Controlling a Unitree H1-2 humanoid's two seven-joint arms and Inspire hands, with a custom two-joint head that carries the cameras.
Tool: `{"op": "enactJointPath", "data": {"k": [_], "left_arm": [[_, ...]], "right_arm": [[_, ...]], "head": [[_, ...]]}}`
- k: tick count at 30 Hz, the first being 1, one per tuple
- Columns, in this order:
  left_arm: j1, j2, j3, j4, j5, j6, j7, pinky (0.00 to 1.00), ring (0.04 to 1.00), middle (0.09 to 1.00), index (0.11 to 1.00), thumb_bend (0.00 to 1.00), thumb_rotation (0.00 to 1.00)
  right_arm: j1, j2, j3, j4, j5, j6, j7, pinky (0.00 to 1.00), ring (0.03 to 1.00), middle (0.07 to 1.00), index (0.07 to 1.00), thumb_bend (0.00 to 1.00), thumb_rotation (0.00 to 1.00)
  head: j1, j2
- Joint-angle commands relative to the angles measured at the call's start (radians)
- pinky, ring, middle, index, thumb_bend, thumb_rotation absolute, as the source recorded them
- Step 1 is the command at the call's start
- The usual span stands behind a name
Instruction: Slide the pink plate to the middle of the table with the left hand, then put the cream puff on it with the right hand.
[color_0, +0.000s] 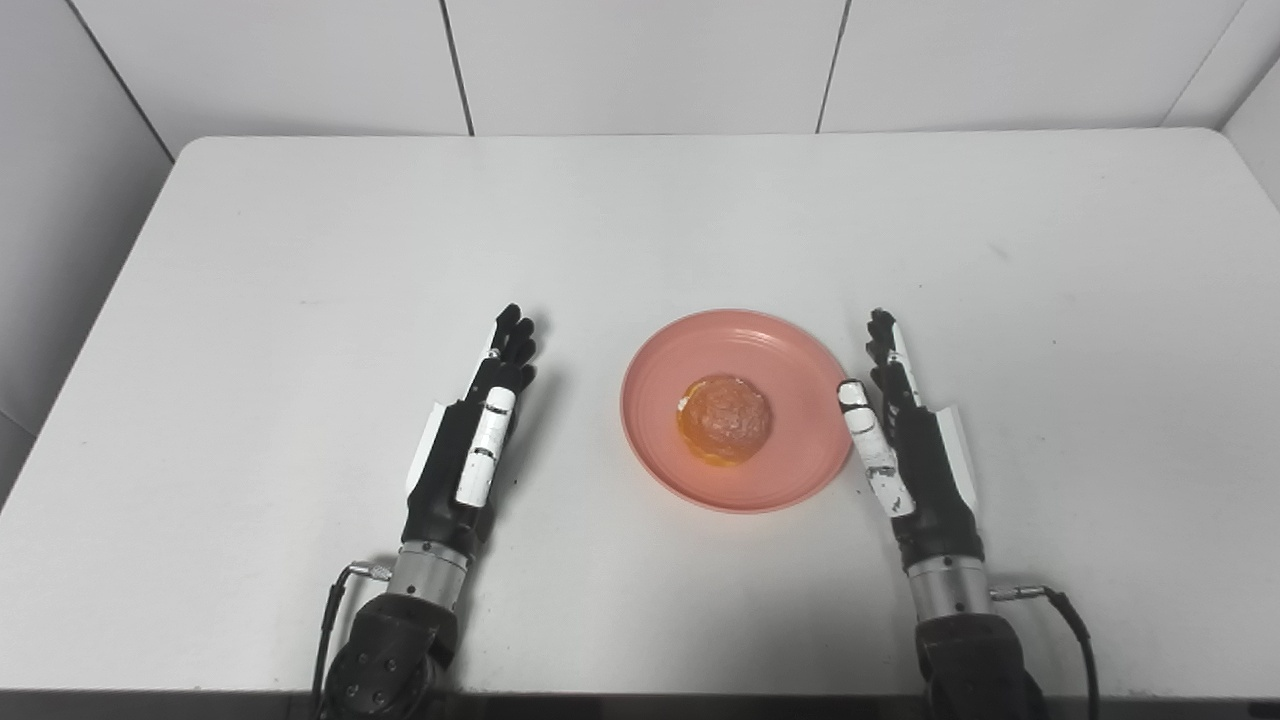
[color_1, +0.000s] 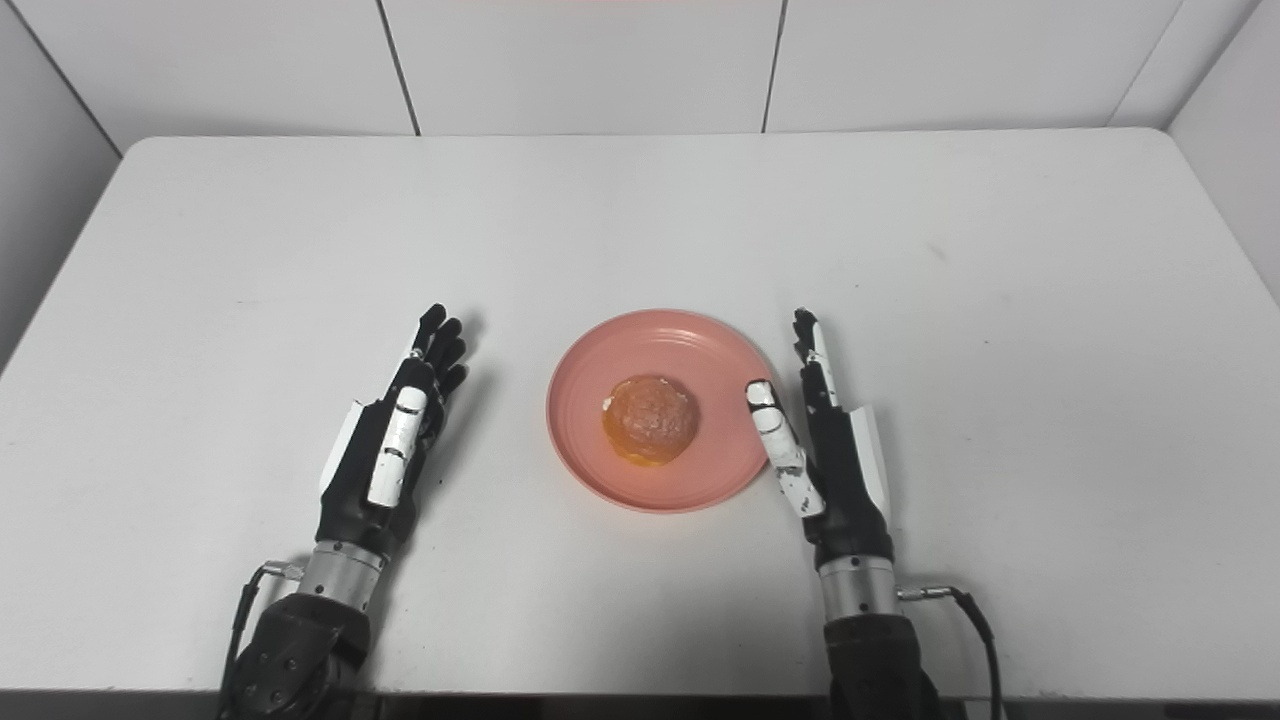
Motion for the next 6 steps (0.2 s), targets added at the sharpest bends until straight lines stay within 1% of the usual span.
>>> {"op": "enactJointPath", "data": {"k": [1, 4, 6], "left_arm": [[0.036, 0.022, -0.012, 0.013, 0.025, -0.02, -0.01, 1.0, 1.0, 1.0, 0.999, 0.46, 1.0], [0.04, 0.042, -0.025, 0.021, 0.056, -0.042, -0.013, 1.0, 1.0, 1.0, 1.0, 0.45, 1.0], [0.043, 0.055, -0.036, 0.022, 0.083, -0.053, -0.01, 1.0, 1.0, 1.0, 1.0, 0.46, 1.0]], "right_arm": [[-0.007, 0.007, -0.002, -0.031, 0.015, -0.005, 0.01, 1.0, 1.0, 1.0, 1.0, 0.25, 1.0], [-0.012, 0.011, -0.01, -0.032, 0.052, 0.027, 0.027, 1.0, 1.0, 1.0, 1.0, 0.22, 1.0], [-0.014, 0.017, -0.017, -0.033, 0.074, 0.046, 0.034, 1.0, 1.0, 1.0, 1.0, 0.2, 1.0]], "head": [[-0.001, 0.001], [-0.002, 0.003], [-0.005, 0.005]]}}
